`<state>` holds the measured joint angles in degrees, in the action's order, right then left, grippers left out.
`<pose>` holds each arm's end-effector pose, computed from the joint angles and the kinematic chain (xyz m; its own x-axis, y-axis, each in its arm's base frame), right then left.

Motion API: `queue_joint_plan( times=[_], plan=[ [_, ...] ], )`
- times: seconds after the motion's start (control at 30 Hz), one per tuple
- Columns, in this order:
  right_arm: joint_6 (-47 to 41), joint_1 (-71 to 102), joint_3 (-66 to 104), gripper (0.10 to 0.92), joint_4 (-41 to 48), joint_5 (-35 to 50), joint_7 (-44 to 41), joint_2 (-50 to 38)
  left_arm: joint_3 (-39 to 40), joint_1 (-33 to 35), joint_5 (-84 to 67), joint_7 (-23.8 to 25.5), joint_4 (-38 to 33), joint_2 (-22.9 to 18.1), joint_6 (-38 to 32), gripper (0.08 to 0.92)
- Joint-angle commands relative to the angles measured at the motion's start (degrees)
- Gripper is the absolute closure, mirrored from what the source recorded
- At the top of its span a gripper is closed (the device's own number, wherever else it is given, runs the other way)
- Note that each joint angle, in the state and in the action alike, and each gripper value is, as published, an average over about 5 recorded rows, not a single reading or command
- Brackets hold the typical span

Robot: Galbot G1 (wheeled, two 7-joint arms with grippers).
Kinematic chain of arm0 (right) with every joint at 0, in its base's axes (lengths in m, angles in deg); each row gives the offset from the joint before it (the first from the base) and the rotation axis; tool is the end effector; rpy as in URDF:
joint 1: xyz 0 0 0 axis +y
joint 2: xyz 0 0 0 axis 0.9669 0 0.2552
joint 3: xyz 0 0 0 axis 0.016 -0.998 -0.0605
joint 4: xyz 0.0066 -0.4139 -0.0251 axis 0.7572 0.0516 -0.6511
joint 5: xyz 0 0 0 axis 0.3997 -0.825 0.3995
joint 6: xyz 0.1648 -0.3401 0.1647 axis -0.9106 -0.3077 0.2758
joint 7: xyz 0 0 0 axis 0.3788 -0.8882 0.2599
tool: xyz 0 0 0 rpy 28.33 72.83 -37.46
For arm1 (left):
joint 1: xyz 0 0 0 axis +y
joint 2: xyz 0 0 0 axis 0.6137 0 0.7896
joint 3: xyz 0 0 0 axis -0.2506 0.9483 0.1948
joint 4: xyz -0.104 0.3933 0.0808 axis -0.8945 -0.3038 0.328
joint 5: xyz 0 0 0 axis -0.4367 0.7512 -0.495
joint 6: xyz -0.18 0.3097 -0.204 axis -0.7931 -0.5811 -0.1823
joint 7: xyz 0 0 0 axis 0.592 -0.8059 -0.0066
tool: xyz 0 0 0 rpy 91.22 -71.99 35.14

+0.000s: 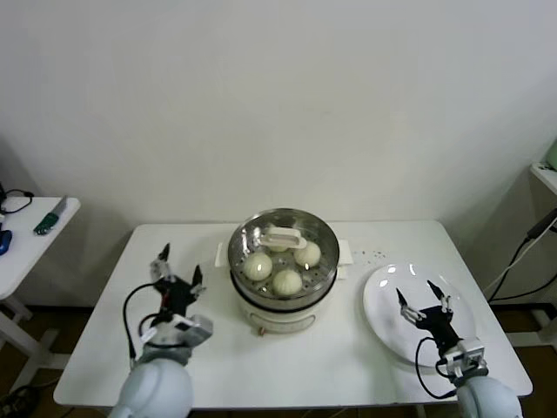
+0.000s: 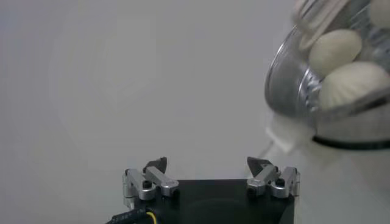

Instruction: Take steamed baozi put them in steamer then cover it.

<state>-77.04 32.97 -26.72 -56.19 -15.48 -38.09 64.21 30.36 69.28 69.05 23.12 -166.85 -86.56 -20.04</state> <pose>0.2797 -0.2013 -0.4562 -0.9722 -0.1299 0.1947 -0.1621 0.9738 -0.1594 0.2597 -0.0043 -0.2941 -0.9658 -0.1865 0.1799 0.0277 0.6160 0.7873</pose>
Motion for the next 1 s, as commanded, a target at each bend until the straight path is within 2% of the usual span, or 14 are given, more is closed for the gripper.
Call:
queue_joint_plan(
  times=[0.03, 0.27, 0.4, 1.0],
  plan=[
    [0.76, 0.27, 0.12, 0.203, -0.16, 0.69, -0.52, 0.21, -20.02, 14.6, -39.06, -7.76, 2.56, -4.02, -41.31, 0.177],
    [2.28, 1.41, 0.16, 0.203, -0.72, 0.7, -1.95, -0.01, -20.83, 14.42, -43.81, -3.38, 9.47, -6.73, -47.15, 0.177],
    [2.84, 1.93, 0.36, 0.203, -0.59, 1.23, -2.23, 0.15, -20.37, 14.06, -43.16, -1.61, 12.1, -6.81, -48.74, 0.177],
    [3.09, 1.61, 0.51, 0.203, -0.06, 1.27, -2.8, 0.77, -20.25, 13.37, -40.27, -0.81, 12.85, -6.77, -47.33, 0.177]
  ],
)
